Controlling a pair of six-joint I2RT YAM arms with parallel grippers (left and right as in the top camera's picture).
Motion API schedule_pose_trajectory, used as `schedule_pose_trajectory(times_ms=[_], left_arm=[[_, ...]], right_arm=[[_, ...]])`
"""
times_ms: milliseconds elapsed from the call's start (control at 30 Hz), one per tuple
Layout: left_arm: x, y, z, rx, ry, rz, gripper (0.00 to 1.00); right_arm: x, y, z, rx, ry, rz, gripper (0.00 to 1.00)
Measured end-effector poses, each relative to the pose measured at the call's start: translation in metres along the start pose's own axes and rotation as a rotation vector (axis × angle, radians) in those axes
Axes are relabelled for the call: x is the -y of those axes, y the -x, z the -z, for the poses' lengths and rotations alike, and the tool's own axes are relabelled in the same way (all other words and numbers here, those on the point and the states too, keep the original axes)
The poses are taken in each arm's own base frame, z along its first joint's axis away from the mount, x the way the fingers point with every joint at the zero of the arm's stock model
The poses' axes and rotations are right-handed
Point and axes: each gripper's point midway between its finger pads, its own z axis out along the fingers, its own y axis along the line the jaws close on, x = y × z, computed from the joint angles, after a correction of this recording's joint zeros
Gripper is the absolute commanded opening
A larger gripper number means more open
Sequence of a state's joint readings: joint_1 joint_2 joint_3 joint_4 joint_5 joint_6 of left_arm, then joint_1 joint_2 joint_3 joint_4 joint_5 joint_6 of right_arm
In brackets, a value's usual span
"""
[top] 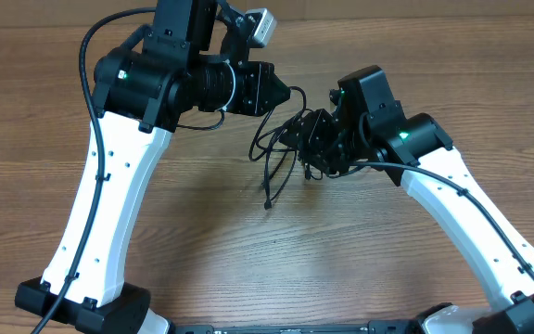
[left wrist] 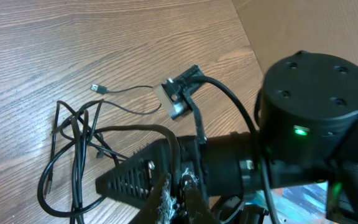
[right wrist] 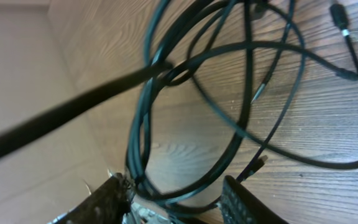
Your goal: Untangle cables
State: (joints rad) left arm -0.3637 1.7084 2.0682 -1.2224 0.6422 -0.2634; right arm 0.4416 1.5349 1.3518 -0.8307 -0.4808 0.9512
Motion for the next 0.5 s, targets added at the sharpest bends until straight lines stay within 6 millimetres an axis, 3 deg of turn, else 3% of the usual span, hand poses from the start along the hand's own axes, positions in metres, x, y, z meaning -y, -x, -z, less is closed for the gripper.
schedule_pose_trajectory(times_ms=[233,300,400,500], left_arm=[[0.001,0.003,0.0,0.013,-0.004,-0.003,0.04],[0.001,0.005,0.0,0.019,-0.005,0.006,0.04],[0.002,0.009,0.0,0.032,-0.007,0.006,0.04],[-0.011,0.015,0.006,0.056,0.025,0.024,0.04]], right_arm=[[0.013,0.0,-0.023,-0.02,-0.064,-0.075,0.37],[0.016,-0.003,-0.03,-0.027,-0.083,-0.089,0.29],[0.023,-0.004,-0.039,-0.03,-0.118,-0.112,0.04],[0.041,-0.005,-0.042,-0.026,-0.194,-0.152,0.04]])
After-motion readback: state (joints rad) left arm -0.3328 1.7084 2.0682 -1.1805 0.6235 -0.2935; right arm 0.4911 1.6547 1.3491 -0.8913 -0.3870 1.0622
